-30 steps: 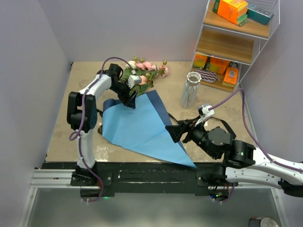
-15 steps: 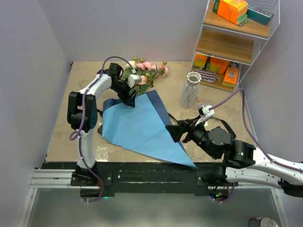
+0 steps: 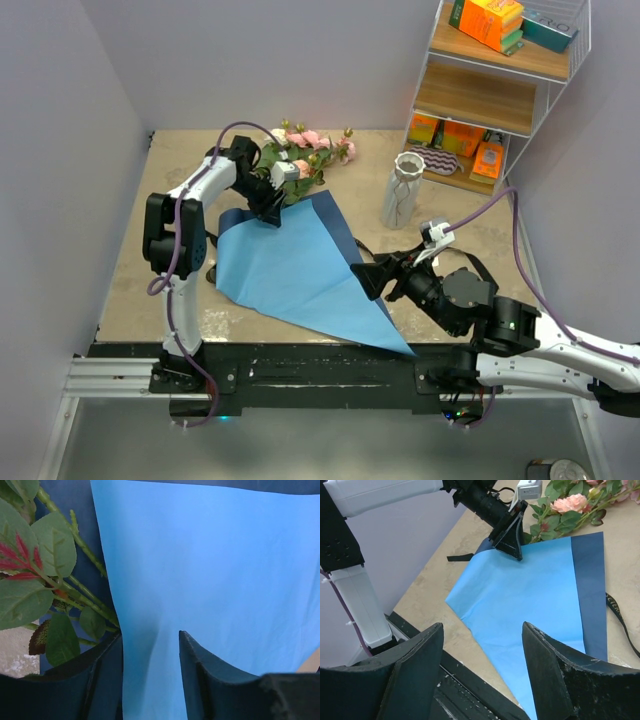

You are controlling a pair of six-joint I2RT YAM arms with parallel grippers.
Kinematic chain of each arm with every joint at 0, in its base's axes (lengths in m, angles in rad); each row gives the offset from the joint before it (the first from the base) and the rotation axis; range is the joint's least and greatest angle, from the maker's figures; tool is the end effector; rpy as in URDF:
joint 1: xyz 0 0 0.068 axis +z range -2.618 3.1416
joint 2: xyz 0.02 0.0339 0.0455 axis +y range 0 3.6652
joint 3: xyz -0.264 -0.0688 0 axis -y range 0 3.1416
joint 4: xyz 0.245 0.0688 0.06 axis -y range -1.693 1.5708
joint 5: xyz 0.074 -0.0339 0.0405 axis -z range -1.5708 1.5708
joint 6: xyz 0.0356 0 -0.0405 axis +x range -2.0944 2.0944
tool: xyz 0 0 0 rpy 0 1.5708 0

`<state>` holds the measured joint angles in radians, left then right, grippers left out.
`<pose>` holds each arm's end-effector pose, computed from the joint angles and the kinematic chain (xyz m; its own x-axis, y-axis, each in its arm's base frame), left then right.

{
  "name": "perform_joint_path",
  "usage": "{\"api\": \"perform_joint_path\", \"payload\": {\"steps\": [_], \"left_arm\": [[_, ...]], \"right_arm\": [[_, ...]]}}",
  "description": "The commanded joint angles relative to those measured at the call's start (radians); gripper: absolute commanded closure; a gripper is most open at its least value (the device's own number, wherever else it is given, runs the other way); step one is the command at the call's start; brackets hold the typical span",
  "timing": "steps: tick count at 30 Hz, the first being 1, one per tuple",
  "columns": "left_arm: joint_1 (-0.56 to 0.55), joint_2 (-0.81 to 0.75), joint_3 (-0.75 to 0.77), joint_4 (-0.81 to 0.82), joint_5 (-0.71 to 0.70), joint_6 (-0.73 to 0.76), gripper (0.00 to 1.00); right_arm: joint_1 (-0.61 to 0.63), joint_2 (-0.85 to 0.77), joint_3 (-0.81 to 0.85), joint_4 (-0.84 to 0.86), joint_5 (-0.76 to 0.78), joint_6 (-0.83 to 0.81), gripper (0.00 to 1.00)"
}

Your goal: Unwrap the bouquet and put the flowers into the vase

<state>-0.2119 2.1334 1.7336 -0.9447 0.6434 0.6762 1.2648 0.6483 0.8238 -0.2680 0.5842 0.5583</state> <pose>0.4187 -0.1119 0.1968 -0.5554 0.6316 -0.5409 0.8301 0.4597 -0.3156 0.0620 0.1310 0.3652 -0.3573 0.3358 -0.8715 -0.5196 0.7039 0.4843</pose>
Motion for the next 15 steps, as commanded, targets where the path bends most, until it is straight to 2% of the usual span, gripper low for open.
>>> {"api": "perform_joint_path", "payload": {"steps": [1, 7, 14, 15], "left_arm": [[-0.004, -0.003, 0.043, -0.011, 0.021, 0.017, 0.62], [-0.006, -0.006, 0.041, -0.011, 0.004, 0.016, 0.76], [-0.014, -0.056, 0.043, -0.006, -0.004, 0.006, 1.0], [-0.015, -0.066, 0.04, -0.006, -0.004, 0.006, 1.0]], "right_arm": [[0.001, 0.002, -0.008, 0.049, 0.002, 0.011, 0.34], [0.001, -0.001, -0.012, 0.053, -0.003, 0.015, 0.36], [0.001, 0.016, 0.003, 0.053, -0.006, 0.003, 0.37], [0.002, 0.017, 0.009, 0.053, -0.006, 0.002, 0.37]]}}
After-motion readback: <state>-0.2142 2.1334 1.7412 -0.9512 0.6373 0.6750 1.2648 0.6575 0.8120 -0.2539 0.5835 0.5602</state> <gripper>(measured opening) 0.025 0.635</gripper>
